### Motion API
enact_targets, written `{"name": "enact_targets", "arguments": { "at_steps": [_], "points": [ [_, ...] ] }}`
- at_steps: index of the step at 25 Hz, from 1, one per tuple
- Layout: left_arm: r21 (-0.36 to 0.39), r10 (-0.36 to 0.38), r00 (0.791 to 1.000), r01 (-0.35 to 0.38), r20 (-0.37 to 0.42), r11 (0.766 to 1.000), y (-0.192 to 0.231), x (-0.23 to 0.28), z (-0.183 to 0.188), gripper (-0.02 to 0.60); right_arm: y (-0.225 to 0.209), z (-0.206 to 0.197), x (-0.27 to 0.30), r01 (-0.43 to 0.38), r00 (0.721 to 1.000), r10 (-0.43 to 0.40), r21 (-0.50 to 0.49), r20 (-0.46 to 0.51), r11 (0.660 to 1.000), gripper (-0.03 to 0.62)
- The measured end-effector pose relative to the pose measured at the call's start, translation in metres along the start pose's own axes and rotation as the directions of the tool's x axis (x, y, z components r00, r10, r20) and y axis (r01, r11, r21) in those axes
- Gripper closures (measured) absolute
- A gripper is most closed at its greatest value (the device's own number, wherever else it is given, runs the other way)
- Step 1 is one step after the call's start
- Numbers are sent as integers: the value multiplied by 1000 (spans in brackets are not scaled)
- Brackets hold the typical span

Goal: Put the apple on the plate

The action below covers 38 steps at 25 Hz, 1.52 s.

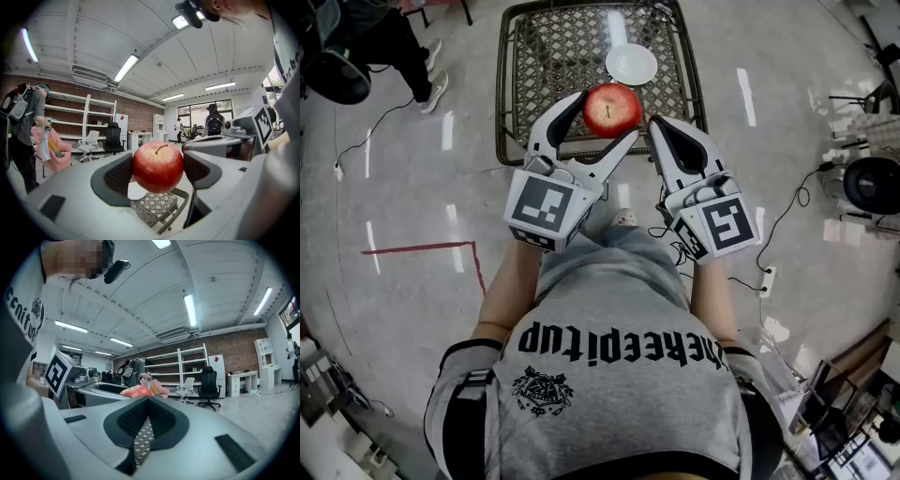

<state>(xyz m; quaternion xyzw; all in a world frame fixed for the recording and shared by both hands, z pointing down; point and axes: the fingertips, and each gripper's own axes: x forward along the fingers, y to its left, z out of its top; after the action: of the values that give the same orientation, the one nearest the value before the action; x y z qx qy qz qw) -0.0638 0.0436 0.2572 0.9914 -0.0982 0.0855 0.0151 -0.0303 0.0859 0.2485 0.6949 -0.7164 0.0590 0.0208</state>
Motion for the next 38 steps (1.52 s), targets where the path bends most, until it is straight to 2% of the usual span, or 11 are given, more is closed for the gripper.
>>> {"name": "enact_targets", "arguments": {
  "at_steps": [7,11,15,21,29,38],
  "points": [
    [-1,49,999,-49,7,999,-8,15,4,199,-26,-2,-3,-12,1000,12,25,0,1000,575],
    [1,83,996,-83,12,997,-9,15,7,199,-24,0,-4,-63,998,63,18,5,998,565],
    [2,107,994,-107,13,994,-10,16,7,199,-22,0,-5,-110,994,110,4,16,994,585],
    [3,124,992,-124,5,992,-9,16,9,199,-23,0,-4,-128,992,128,4,19,992,585],
    [3,114,993,-114,-10,994,-3,18,1,199,-25,-4,2,-116,993,116,17,14,993,585],
    [6,62,998,-62,-13,998,18,34,5,199,-32,1,24,-79,997,79,13,0,997,585]
  ]
}}
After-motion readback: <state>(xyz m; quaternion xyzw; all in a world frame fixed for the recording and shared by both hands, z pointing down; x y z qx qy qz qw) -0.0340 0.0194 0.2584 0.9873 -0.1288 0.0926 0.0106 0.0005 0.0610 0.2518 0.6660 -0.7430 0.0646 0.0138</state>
